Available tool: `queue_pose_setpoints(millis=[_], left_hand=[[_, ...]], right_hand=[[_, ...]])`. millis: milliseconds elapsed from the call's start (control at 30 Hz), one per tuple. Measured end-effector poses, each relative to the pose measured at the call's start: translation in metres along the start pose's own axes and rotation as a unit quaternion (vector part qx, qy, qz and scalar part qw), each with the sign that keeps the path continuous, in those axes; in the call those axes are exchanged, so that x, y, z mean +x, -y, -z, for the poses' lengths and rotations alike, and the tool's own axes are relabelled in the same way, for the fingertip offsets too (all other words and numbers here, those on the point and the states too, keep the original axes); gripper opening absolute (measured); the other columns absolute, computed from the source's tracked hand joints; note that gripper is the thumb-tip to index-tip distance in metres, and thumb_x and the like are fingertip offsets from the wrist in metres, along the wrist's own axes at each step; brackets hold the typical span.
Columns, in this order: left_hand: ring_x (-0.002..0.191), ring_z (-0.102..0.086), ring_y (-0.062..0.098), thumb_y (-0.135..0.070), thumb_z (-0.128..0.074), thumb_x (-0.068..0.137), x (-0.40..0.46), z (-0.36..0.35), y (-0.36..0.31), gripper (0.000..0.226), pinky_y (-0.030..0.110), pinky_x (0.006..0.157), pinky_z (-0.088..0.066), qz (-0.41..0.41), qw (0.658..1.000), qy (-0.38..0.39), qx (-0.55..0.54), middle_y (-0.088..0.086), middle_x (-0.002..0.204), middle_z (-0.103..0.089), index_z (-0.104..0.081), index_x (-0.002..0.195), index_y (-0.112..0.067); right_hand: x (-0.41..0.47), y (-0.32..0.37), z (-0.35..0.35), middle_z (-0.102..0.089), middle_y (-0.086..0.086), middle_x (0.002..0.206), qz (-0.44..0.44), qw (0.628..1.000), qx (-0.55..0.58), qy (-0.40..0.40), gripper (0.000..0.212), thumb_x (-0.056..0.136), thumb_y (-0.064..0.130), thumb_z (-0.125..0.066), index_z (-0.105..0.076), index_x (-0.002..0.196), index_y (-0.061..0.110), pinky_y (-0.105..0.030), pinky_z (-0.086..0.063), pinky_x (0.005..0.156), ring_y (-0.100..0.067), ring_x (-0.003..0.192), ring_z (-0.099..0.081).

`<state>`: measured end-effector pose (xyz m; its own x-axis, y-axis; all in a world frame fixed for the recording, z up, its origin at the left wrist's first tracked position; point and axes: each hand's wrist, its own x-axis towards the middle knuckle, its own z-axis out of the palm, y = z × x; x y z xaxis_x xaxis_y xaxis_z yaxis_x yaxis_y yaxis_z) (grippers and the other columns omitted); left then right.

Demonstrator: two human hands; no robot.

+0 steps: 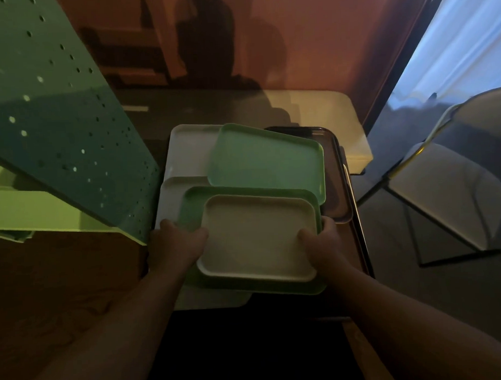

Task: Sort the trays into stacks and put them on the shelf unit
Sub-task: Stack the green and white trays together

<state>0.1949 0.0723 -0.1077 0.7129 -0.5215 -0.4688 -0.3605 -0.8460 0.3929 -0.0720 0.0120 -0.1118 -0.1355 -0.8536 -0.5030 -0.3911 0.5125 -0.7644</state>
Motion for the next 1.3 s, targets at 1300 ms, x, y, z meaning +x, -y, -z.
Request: queue_pose_setpoints(millis=[1300], left_hand=[[0.091,-0.062,0.029,-0.046,-0.05,0.071,0.087,-0.019,-0.142,0.053,0.034,0.068,-0.048,-0.129,0.972,-0.076,-0.183,0.011,0.102,-0.068,-0.067,0.109,-0.013]], right_hand=[[0.143,0.081,0.017,-0.051,-0.006,0.095,-0.167,0.985,0.038,0.009,0.054,0.091,0.029,-0.066,-0.047,0.135,0.006,-0.032,-0.046,0.06,-0.021,0.081,-0.053]])
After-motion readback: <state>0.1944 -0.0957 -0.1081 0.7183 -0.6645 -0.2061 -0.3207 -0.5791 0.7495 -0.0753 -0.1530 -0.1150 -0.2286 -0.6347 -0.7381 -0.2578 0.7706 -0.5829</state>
